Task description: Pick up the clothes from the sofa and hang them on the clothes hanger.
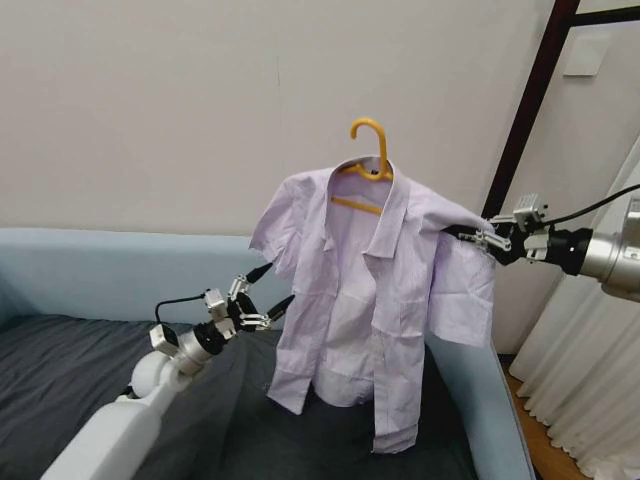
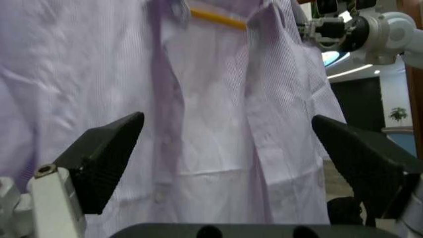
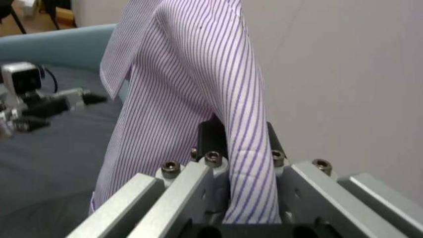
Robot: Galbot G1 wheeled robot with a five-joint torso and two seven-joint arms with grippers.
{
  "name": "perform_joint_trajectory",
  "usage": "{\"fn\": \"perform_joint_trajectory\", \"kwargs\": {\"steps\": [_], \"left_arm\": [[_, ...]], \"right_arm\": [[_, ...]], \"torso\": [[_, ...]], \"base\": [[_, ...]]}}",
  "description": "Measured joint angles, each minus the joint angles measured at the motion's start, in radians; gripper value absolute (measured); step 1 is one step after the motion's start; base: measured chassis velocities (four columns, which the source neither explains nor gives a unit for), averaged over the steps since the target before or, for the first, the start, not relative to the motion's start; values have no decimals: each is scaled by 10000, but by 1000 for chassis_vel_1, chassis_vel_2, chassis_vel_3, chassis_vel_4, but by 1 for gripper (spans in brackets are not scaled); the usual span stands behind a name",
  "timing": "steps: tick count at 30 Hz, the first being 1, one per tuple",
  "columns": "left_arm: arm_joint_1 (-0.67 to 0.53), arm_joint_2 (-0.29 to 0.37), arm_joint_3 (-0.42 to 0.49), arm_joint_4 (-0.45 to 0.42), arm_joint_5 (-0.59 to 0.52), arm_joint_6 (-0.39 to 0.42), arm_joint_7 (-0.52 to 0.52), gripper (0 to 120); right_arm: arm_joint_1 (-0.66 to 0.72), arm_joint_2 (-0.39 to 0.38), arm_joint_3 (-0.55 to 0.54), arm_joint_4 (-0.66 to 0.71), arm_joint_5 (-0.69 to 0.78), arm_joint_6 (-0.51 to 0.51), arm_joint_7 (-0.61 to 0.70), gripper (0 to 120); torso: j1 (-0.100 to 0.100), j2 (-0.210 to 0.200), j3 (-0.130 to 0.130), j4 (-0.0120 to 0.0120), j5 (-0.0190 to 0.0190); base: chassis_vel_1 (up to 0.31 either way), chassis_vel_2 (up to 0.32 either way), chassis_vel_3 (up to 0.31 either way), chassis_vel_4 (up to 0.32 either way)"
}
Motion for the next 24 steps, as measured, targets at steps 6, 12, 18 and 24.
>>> {"fn": "perform_joint_trajectory", "kwargs": {"steps": [6,12,18,24], "left_arm": [[-967,-958,757,720,26,177,-127,100],[-1909,-1654,1415,1647,-79,498,-91,100],[-2660,-2184,1776,2676,-263,904,531,100],[-3194,-2527,1839,3600,-395,1143,1336,97]], "right_arm": [[4,-92,-132,320,344,-257,813,0],[-156,3,-247,168,545,-285,1126,0],[-355,-18,-277,63,555,-287,1091,0],[-418,3,-288,14,520,-270,896,0]], "torso": [[0,0,0,-3,2],[3,0,1,-2,4],[3,0,1,-3,3],[3,0,1,-1,2]], "base": [[0,0,0,0],[0,0,0,0],[0,0,0,0],[0,0,0,0]]}}
